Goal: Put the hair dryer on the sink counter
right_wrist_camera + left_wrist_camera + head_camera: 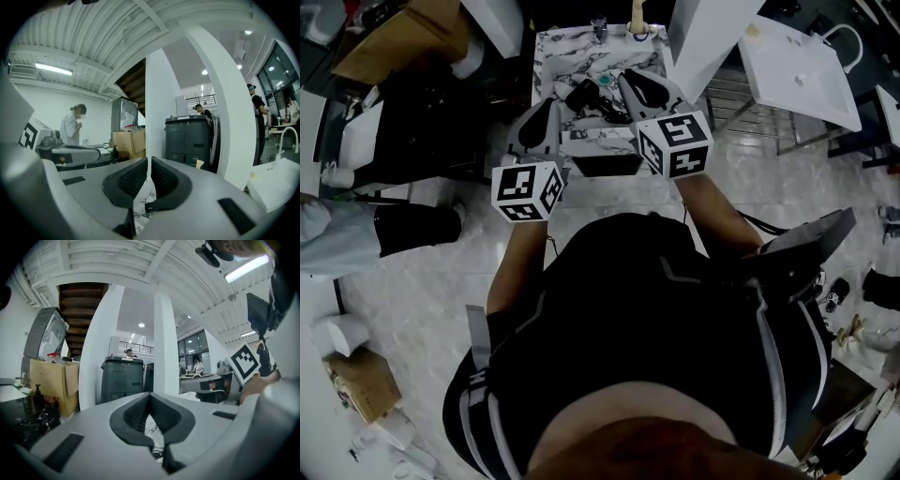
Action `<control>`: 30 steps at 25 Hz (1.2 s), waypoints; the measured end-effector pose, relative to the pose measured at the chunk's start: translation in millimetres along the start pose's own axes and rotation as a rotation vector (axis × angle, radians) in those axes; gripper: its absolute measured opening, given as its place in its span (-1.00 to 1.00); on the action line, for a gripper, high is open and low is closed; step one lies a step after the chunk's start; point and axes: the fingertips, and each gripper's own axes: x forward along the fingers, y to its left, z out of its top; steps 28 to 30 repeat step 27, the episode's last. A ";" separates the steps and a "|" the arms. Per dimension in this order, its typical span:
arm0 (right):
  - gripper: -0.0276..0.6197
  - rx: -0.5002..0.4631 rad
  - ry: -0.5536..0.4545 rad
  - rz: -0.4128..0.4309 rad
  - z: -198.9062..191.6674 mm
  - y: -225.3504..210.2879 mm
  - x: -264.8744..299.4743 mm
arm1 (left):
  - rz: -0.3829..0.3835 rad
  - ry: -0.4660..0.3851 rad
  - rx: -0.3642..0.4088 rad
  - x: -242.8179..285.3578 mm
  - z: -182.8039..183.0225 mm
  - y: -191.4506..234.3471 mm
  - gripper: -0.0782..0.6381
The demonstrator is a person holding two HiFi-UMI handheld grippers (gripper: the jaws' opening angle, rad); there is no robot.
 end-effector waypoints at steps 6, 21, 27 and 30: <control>-0.81 0.002 -0.003 0.009 -0.8 -13.4 -1.8 | 0.010 -0.003 -0.004 9.9 1.8 -12.1 -0.78; -0.81 -0.004 0.007 0.022 -4.3 -26.1 4.2 | 0.052 0.007 -0.009 14.1 -2.9 -9.6 -0.78; -0.81 -0.008 0.019 0.024 -5.9 -23.0 4.6 | 0.051 0.005 -0.010 12.0 -3.2 -9.7 -0.78; -0.81 -0.008 0.019 0.024 -5.9 -23.0 4.6 | 0.051 0.005 -0.010 12.0 -3.2 -9.7 -0.78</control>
